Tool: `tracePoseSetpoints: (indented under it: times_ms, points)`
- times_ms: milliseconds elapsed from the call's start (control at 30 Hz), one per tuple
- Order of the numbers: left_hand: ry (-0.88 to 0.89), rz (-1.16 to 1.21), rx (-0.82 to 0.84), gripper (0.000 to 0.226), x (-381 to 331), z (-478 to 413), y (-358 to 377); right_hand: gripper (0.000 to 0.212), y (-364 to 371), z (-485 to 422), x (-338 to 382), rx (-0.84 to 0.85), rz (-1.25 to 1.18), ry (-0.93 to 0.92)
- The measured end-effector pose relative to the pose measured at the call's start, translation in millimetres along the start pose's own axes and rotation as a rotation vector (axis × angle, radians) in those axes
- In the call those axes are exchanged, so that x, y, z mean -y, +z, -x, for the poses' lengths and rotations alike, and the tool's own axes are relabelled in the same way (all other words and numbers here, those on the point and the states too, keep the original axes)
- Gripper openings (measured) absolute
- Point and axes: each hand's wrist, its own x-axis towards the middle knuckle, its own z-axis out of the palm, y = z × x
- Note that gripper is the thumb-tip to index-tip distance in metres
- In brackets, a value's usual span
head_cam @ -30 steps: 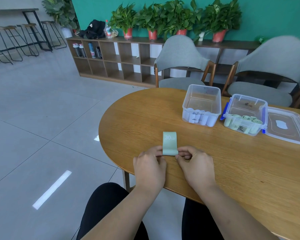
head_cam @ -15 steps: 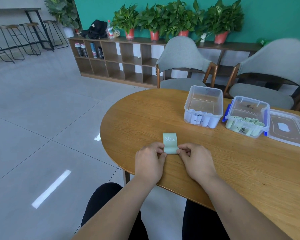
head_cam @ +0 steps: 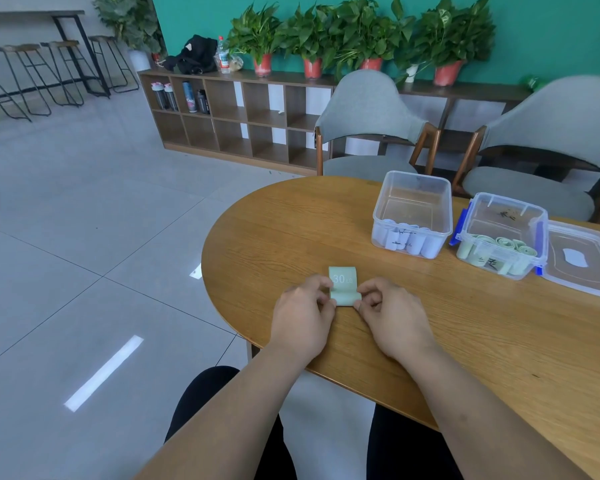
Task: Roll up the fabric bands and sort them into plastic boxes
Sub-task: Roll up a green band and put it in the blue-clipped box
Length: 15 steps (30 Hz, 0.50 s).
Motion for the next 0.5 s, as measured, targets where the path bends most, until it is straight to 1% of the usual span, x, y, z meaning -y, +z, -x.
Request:
tracePoseSetpoints:
  times_ms: [133,367,500]
  points:
    - [0.025,-0.023,-0.022,0.016,0,0,1,0.017,-1,-2,2,-0.015,0.029,0.016]
    - [0.052,-0.076,-0.04,0.024,0,-6,4,0.021,2,-8,5,-0.03,0.141,-0.022]
    - [0.076,-0.102,-0.016,0.024,0,-12,2,0.013,3,-9,9,-0.074,0.06,-0.018]
